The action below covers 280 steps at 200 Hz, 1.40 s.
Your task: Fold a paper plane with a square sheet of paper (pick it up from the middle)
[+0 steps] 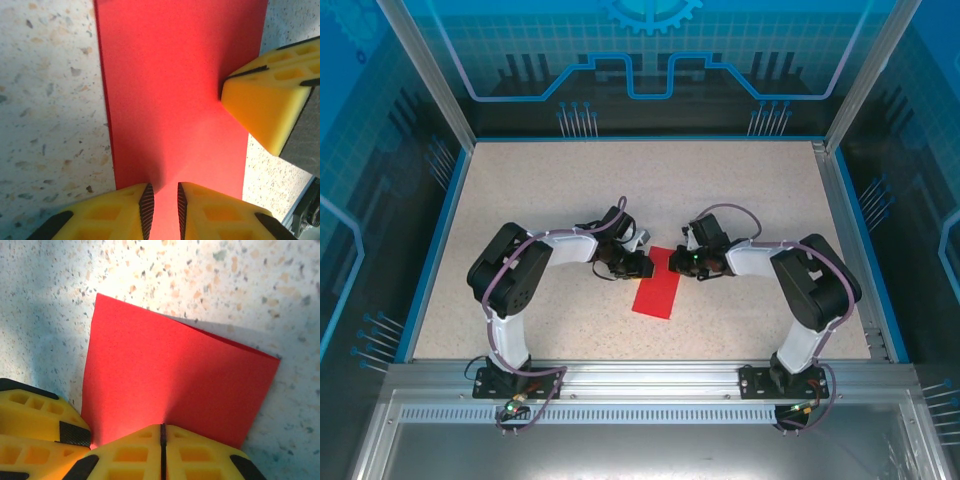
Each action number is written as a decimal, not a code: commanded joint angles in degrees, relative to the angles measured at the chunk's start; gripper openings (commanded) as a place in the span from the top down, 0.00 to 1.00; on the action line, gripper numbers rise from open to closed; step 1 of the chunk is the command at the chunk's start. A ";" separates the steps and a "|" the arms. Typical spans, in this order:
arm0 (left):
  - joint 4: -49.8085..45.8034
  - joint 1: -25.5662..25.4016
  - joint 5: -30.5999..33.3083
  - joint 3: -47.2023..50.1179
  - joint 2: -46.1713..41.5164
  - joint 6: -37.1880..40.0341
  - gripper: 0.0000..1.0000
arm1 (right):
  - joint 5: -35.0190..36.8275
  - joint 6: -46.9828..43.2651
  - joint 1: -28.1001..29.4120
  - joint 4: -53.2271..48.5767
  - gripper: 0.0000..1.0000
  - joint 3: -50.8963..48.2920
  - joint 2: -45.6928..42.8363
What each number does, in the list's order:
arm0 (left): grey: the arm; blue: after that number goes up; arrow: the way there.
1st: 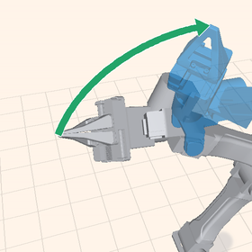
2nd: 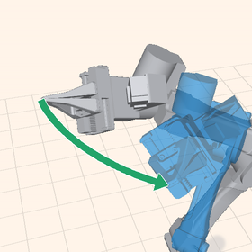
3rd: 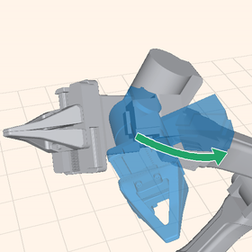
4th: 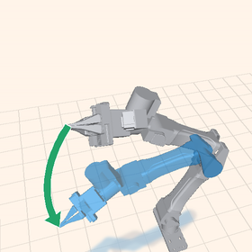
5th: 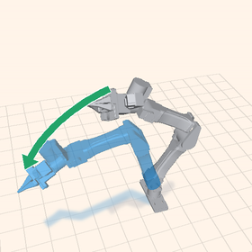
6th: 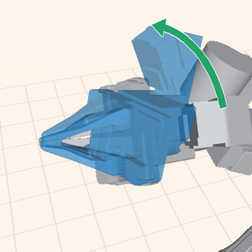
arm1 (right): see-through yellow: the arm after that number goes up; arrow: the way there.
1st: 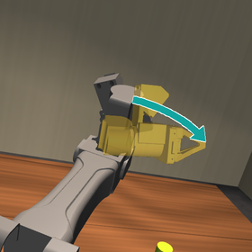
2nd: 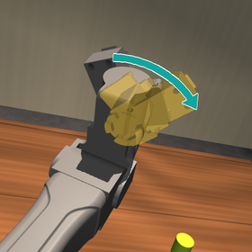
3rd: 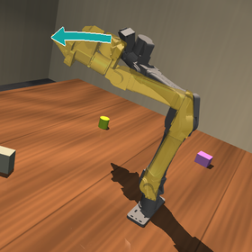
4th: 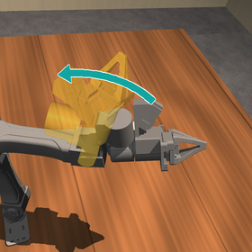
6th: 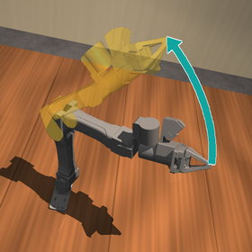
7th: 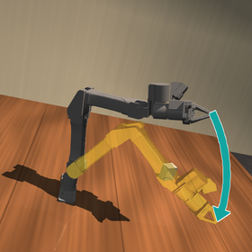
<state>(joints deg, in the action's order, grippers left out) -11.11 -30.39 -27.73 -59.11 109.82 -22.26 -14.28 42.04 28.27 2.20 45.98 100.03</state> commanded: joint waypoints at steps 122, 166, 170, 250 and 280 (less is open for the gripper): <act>-2.49 -0.76 10.94 3.56 7.41 3.85 0.74 | -1.14 -4.28 -6.67 -1.89 0.92 -0.21 -5.72; -2.31 -0.78 10.69 3.30 7.84 3.62 0.74 | -2.27 -0.94 -0.77 1.35 0.92 1.92 -3.44; -2.33 -0.81 10.68 3.28 7.86 3.56 0.74 | -2.18 -0.85 -0.60 1.67 0.92 2.19 -2.53; -2.77 -0.76 10.89 4.06 6.74 4.00 0.74 | -1.10 -3.43 -3.78 0.84 0.93 5.96 5.49; -2.68 -0.80 10.68 4.00 7.07 3.92 0.74 | -0.06 -6.05 -6.72 -1.38 0.93 4.74 5.05</act>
<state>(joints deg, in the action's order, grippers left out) -11.18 -30.39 -27.75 -59.11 109.82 -21.89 -15.64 38.83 23.88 3.29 51.35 104.92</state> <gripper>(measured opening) 0.258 0.075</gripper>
